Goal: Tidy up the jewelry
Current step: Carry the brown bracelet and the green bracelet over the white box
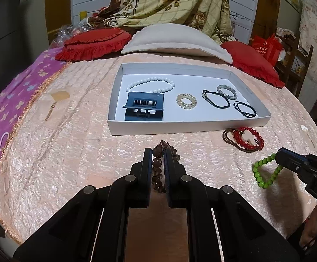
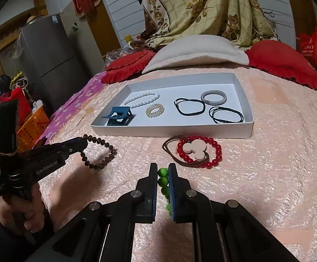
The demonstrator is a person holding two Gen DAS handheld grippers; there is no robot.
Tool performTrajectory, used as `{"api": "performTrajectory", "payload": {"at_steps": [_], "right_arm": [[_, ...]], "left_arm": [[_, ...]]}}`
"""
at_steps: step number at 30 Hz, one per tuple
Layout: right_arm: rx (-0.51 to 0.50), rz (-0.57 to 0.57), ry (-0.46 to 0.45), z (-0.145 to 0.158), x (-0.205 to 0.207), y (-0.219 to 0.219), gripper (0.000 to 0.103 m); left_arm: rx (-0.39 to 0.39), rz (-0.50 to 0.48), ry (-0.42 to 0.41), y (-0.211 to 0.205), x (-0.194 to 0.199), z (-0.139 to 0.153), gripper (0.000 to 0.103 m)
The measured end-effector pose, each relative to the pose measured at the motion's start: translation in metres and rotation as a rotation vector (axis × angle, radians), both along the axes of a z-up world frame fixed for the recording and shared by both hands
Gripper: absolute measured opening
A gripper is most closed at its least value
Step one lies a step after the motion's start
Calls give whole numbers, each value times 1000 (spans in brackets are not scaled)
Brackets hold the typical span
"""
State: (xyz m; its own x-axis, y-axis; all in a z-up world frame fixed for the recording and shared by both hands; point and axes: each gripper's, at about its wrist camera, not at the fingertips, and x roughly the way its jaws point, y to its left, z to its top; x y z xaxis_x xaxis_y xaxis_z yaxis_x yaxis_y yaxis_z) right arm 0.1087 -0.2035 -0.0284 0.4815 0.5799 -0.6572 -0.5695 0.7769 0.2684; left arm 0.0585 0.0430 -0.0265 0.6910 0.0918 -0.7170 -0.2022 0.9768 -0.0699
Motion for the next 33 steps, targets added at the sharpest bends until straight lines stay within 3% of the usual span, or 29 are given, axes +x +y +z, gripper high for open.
{"api": "performTrajectory", "payload": {"at_steps": [33], "right_arm": [[3, -16, -38, 8, -2, -5, 9]], "left_arm": [[2, 12, 9, -1, 0, -3, 9]]}}
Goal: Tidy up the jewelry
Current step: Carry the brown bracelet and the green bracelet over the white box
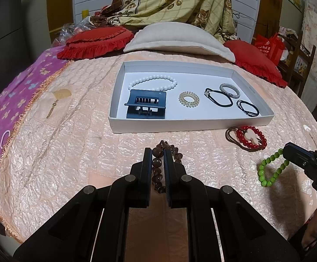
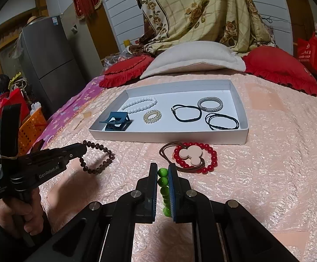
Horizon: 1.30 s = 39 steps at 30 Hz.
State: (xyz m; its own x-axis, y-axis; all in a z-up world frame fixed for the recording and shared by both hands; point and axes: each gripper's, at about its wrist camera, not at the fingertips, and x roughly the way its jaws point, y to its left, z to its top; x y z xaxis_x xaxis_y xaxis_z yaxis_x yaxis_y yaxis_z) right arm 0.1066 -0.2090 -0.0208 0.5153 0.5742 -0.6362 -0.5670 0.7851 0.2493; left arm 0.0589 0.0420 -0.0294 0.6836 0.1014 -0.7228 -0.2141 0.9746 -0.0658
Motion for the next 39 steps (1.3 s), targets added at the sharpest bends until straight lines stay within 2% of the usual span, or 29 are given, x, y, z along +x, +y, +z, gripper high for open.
{"api": "performTrajectory", "payload": {"at_steps": [6, 9, 15, 20, 24, 29, 35, 39], "right_arm": [[9, -1, -1, 2, 0, -1, 9], [22, -8, -6, 6, 2, -4, 9], [65, -14, -31, 26, 17, -7, 9], [116, -15, -52, 53, 51, -4, 9], [149, -25, -50, 69, 87, 4, 9], [160, -47, -28, 71, 133, 18, 9], [127, -79, 42, 48, 190, 37, 9], [98, -84, 87, 28, 217, 51, 9]], "left_arm": [[-3, 0, -3, 0, -1, 0, 9], [-37, -21, -28, 1, -4, 5, 9], [-68, -63, -99, 0, -6, 29, 9], [-120, -106, -138, -2, 12, 55, 9], [-130, -143, -150, -6, 47, 70, 9], [-131, -157, -144, -14, 101, 70, 9], [-205, -141, -68, -12, 181, 37, 9], [-221, -96, -22, 0, 205, 15, 9]]}}
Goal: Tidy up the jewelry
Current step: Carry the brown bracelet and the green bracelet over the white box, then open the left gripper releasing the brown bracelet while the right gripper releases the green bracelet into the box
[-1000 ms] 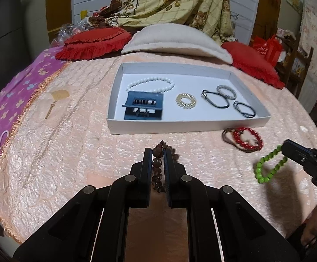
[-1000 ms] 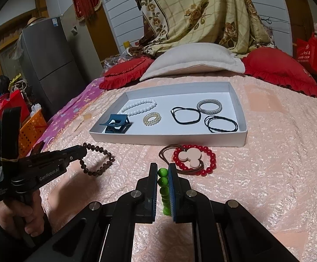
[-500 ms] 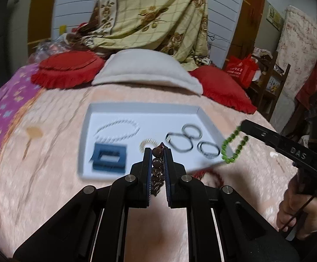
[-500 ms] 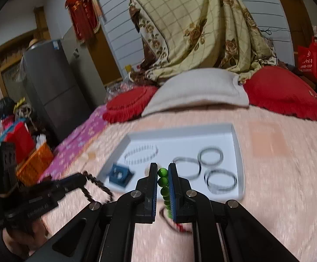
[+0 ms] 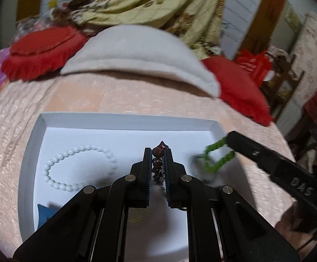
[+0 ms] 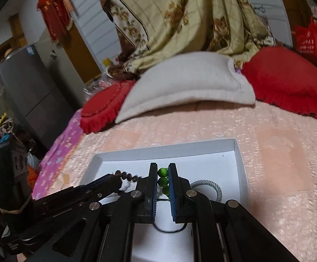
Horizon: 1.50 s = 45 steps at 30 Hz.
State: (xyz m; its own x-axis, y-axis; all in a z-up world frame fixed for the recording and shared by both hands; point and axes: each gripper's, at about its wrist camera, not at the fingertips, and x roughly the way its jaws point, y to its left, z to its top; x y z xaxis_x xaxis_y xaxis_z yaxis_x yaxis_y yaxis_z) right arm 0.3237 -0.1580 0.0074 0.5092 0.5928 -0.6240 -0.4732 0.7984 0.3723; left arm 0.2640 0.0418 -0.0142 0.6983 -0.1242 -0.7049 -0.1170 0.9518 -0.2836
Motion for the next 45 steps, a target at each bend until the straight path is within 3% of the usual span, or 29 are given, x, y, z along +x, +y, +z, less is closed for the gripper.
{"api": "performTrajectory", "payload": {"at_steps": [3, 10, 18, 24, 26, 28, 30, 45], "right_arm": [[-14, 13, 11, -8, 13, 14, 9], [-2, 39, 43, -20, 35, 42, 9], [-24, -36, 165, -52, 65, 22, 9], [-31, -49, 184, -54, 68, 15, 9], [-27, -70, 179, -53, 68, 12, 13], [-20, -101, 163, -50, 67, 8, 38], [-11, -125, 138, -45, 66, 2, 45], [-111, -111, -17, -13, 32, 6, 45]], "left_arm": [[15, 29, 75, 12, 6, -20, 8], [70, 57, 121, 17, 0, -33, 9], [93, 66, 145, 15, -7, -37, 9], [109, 65, 153, 14, -4, -38, 9], [111, 63, 151, 15, -3, -37, 13], [105, 58, 149, 16, -3, -37, 28], [104, 56, 144, 16, -3, -36, 31], [136, 83, 121, 16, -6, -26, 39]]}}
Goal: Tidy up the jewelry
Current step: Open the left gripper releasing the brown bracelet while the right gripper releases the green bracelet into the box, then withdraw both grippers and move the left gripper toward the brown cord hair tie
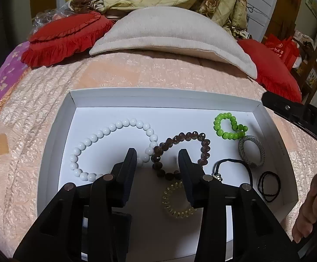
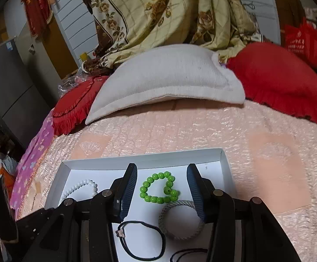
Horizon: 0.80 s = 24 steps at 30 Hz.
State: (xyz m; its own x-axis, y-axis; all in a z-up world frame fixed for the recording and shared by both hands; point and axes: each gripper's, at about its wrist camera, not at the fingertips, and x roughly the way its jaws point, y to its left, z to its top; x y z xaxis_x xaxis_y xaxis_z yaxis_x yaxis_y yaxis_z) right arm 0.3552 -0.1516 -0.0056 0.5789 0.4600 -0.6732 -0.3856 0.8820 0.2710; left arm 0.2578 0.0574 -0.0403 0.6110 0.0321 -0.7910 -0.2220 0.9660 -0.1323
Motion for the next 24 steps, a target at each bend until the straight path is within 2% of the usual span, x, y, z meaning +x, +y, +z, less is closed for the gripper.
{"api": "performTrajectory", "payload": {"at_steps": [6, 12, 17, 19, 24], "right_arm": [[-2, -45, -34, 8, -16, -22, 45], [5, -72, -65, 20, -56, -53, 45], [20, -96, -81, 24, -101, -88, 45], [24, -101, -70, 18, -119, -100, 45], [19, -83, 29, -11, -161, -124, 45]], "left_arm": [[8, -6, -13, -3, -4, 5, 39], [14, -19, -36, -9, -18, 14, 39], [-12, -53, -109, -15, -53, 33, 40], [-30, -79, -144, -20, -75, 40, 45], [-70, -166, -145, -42, -125, 34, 45]]}}
